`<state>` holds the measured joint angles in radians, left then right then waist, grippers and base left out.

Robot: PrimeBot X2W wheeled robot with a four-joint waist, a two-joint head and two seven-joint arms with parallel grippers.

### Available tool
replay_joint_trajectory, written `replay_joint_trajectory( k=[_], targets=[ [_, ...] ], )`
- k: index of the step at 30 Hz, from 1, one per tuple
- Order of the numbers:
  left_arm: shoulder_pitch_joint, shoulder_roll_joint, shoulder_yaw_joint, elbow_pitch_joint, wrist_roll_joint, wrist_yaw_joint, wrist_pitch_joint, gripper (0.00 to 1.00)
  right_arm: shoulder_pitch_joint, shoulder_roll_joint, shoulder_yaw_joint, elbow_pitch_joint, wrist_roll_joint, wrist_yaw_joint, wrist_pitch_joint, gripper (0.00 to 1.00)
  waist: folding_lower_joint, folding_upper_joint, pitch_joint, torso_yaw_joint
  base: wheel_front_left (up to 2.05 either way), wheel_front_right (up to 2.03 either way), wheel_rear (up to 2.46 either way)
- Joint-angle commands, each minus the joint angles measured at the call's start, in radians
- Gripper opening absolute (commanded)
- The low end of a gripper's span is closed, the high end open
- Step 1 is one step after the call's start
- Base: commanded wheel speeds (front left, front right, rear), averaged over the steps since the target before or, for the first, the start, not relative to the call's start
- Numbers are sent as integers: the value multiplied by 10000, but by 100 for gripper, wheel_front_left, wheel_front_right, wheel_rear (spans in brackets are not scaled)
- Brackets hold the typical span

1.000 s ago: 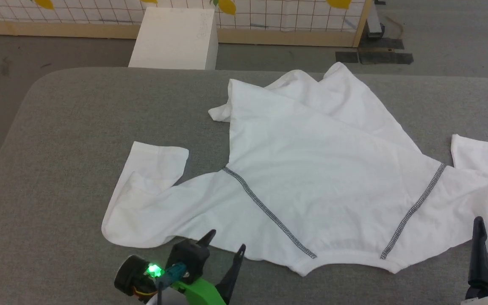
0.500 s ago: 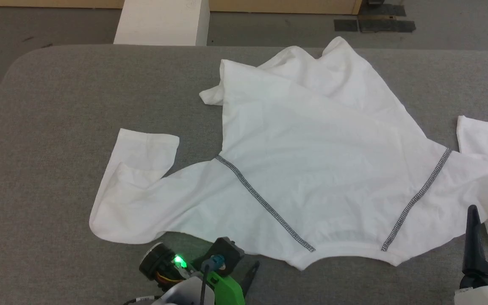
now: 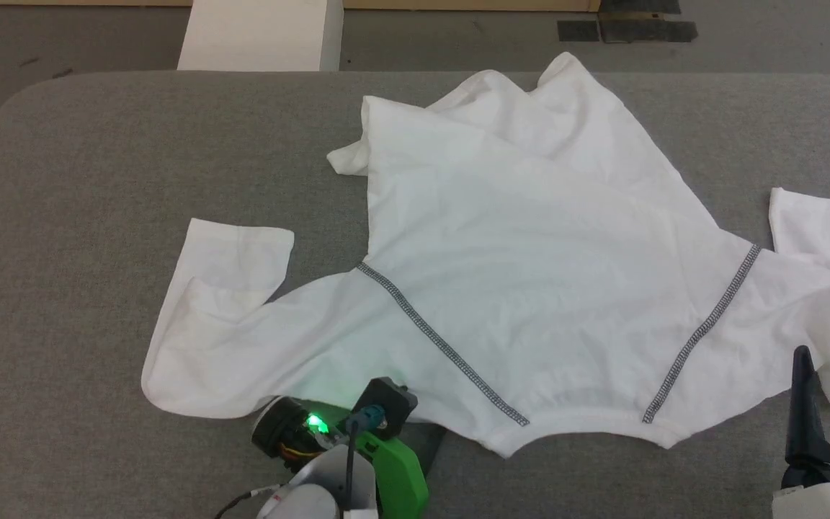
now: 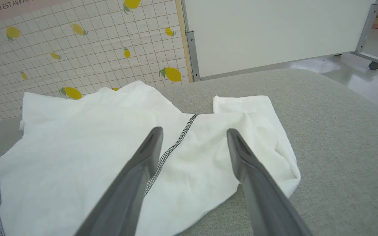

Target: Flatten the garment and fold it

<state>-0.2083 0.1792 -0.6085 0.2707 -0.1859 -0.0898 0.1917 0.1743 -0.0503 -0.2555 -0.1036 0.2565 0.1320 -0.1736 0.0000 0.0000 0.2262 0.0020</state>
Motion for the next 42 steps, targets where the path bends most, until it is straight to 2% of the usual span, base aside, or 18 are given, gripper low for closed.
replay_joint_trajectory(
  k=[1,2,3,9,15,21,27,32,36,42],
  targets=[
    [-66,0,34,451,-235,16,94,100,-182,1,35,-16,-19,-13,61,100,0,0,-33,-17,0,0,0],
    [-65,-69,52,599,-388,-22,76,10,-190,1,43,-17,-20,-13,80,100,0,0,-44,-25,0,0,0],
    [-51,-127,56,700,-532,-61,73,0,-197,1,45,-18,-20,-13,88,100,0,0,-49,-32,0,0,0],
    [-25,-319,388,813,-1160,-108,-655,0,-181,1,21,-11,17,-13,105,100,0,0,-105,13,0,0,0],
    [484,-293,1185,47,-2021,-33,-1615,0,-193,1,44,69,66,-13,105,100,0,0,-285,87,0,0,0],
    [1689,216,1909,-1405,-2689,186,-2002,0,-50,1,57,96,66,-13,185,100,0,0,-534,194,0,0,0],
    [2734,554,2653,-2756,-3196,649,-2199,0,106,1,316,164,119,-13,734,100,0,0,-626,338,0,0,0],
    [2943,639,2730,-3363,-3287,802,-2062,0,108,1,1076,32,-221,-13,2498,100,0,0,-557,414,0,0,0],
    [2803,567,2609,-3550,-3294,785,-2000,0,-175,-29,1661,-300,-837,-13,4624,100,0,0,-423,396,0,0,0],
    [2511,478,2419,-3616,-3220,746,-1963,0,-870,-719,2159,-412,-1183,-13,7313,100,0,0,-133,421,0,0,0]
  ],
)
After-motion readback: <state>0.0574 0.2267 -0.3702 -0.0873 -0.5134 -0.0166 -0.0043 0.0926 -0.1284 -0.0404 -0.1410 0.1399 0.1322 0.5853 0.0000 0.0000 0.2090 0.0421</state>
